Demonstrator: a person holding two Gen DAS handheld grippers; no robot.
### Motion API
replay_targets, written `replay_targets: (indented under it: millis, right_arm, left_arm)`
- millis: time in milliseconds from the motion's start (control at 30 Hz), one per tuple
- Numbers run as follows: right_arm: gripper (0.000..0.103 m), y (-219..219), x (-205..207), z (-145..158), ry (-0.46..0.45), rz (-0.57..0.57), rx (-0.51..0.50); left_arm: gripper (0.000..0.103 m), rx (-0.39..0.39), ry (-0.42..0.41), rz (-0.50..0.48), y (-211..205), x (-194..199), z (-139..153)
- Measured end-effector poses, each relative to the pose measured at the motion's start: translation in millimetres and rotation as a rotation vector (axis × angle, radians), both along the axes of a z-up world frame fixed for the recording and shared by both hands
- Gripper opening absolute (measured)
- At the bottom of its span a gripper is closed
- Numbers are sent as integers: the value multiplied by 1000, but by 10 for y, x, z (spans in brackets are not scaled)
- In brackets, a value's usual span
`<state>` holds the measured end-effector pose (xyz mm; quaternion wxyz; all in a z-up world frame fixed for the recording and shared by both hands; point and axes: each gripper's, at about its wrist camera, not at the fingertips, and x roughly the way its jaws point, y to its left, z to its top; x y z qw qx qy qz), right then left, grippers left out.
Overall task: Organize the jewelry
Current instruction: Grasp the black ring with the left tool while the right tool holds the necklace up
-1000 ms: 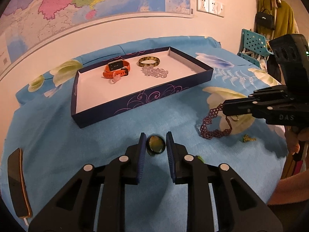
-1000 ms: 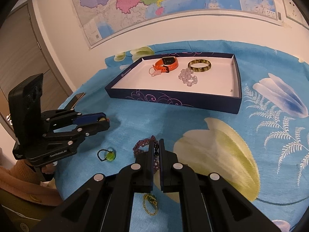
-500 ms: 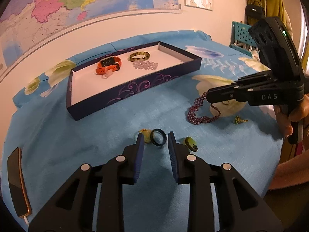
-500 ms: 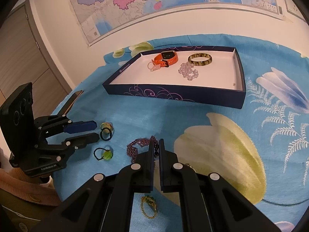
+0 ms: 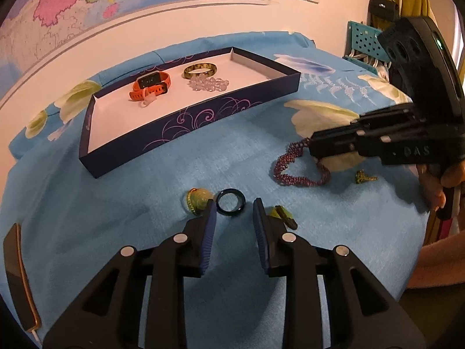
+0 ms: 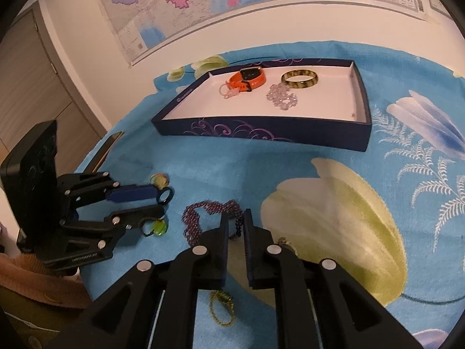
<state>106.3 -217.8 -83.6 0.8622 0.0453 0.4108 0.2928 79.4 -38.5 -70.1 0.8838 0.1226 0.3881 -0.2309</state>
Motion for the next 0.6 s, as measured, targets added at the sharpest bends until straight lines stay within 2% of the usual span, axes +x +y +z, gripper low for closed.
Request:
replay_targets:
  millis: [33, 267, 400, 600]
  right_arm:
    - [33, -6, -2, 2, -2, -6, 1]
    - [34, 111, 23, 5, -21, 12, -64]
    - [5, 167, 15, -7, -40, 7, -124]
    - [3, 112, 8, 39, -49, -3, -92]
  left_arm:
    - [28, -7, 6, 1, 9, 13, -1]
    - [29, 4, 8, 2, -44, 47, -10]
    - [23, -8, 13, 15, -50, 73, -6]
    - [22, -22, 10, 37, -17, 69, 7]
